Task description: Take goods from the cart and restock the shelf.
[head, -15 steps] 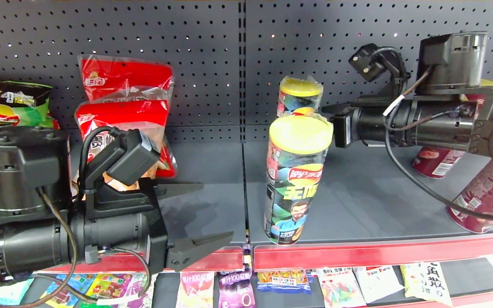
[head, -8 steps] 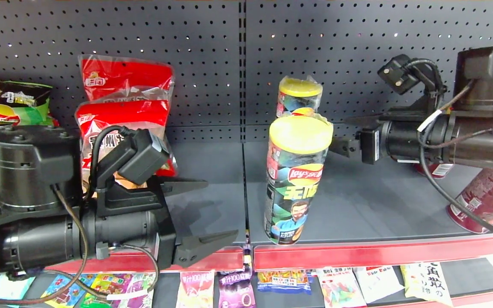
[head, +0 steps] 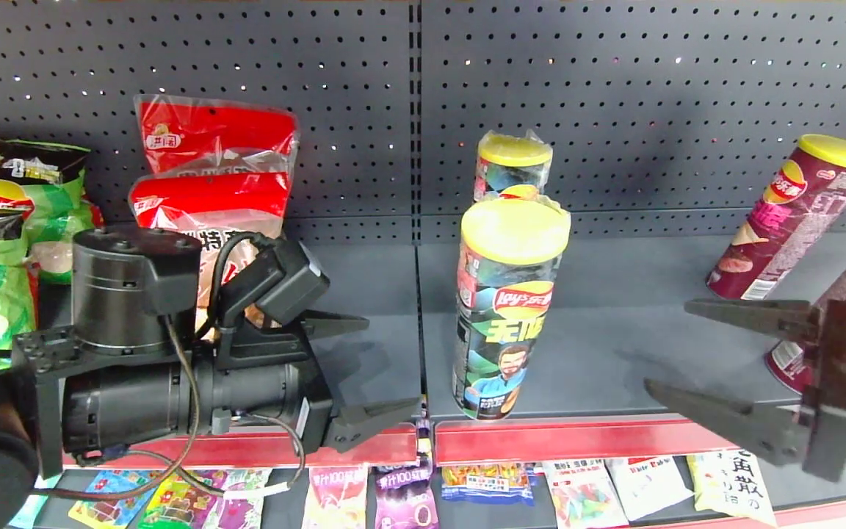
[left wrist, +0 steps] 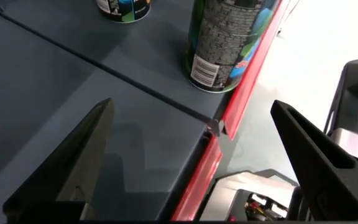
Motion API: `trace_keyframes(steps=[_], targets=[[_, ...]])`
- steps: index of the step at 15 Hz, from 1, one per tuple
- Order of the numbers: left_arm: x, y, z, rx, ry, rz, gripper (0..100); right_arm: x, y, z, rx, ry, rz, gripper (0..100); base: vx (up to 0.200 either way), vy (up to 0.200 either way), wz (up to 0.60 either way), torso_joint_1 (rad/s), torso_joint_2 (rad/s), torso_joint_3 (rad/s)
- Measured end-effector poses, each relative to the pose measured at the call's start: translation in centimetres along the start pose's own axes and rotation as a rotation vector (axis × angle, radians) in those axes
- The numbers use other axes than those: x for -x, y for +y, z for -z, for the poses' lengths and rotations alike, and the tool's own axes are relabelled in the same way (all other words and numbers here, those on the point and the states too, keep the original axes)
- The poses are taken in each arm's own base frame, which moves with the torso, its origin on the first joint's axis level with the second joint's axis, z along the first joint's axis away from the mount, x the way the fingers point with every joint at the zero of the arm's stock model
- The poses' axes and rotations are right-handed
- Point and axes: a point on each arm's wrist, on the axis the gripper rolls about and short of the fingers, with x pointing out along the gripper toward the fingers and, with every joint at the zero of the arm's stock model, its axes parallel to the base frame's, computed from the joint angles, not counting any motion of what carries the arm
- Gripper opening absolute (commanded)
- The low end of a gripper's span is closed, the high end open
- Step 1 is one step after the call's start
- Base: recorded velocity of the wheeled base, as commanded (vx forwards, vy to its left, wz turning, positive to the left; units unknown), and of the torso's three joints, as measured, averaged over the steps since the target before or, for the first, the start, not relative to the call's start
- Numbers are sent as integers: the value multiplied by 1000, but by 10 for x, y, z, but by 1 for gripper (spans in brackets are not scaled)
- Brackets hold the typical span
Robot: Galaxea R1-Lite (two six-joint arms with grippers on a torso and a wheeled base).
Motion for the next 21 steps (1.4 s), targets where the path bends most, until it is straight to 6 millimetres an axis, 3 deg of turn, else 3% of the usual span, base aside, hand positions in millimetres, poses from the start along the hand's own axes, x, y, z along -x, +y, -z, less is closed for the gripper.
trace_keyframes(steps=[4,7,21], targets=[[-17,3,-2,0,15,9,100,45,13,26,10,-67,37,100,0,0,0,0,0,0],[-29,5,-6,-5,14,20,100,63,14,36,-1,-87,102,100,0,0,0,0,0,0],[-61,18,-10,-3,20,24,100,72,16,37,3,-120,128,100,0,0,0,0,0,0]])
